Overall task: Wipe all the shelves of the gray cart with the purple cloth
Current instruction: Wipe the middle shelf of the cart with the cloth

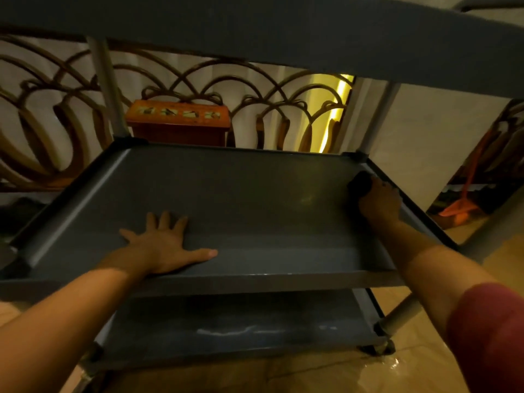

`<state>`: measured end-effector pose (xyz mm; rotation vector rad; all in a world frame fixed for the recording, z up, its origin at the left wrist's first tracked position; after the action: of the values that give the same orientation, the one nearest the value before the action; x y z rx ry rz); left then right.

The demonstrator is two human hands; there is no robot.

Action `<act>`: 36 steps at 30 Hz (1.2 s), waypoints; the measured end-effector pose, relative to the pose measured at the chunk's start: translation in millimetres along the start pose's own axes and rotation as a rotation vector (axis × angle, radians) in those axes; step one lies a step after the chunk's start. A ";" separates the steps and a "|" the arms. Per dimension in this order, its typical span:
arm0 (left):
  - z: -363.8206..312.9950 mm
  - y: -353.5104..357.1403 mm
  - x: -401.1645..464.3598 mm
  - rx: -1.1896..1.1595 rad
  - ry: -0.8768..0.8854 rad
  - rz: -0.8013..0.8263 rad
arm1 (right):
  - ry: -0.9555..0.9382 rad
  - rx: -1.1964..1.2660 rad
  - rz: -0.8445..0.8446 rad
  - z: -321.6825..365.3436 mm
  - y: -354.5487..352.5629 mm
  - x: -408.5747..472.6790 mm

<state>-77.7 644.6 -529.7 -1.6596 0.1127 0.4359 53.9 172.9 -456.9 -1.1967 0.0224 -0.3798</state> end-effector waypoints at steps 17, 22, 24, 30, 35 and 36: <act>-1.3 4.8 -2.0 0.040 0.043 -0.005 | -0.715 0.379 0.543 444.5 176.2 -115.2; -0.2 2.6 -4.3 -0.026 0.052 -0.023 | -0.771 0.604 0.794 461.6 184.2 -171.4; -2.7 -1.2 -6.8 -0.043 0.080 -0.037 | -0.781 0.637 0.877 456.9 185.4 -186.2; -1.0 -35.3 -61.5 -0.082 0.101 -0.456 | -0.643 0.784 0.918 415.9 150.2 -204.1; 38.7 -43.5 -117.0 -0.175 0.101 -0.656 | -0.296 0.913 0.754 335.5 97.9 -184.1; 48.8 -47.7 -128.0 -0.267 0.077 -0.708 | -0.235 0.976 0.710 315.4 81.8 -182.1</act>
<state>-190.8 676.2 -444.4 -1.8463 -0.4854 -0.1594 -26.0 537.4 -446.8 -0.2077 0.0490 0.3655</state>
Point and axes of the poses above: each hand's wrist, its own x-axis towards the middle knuckle, its own y-axis out of the palm, z = x × y, the point moved 7 cm from there along x, towards the middle knuckle, and after that the axes turned 3 degrees about -y, right-handed, at the moved point
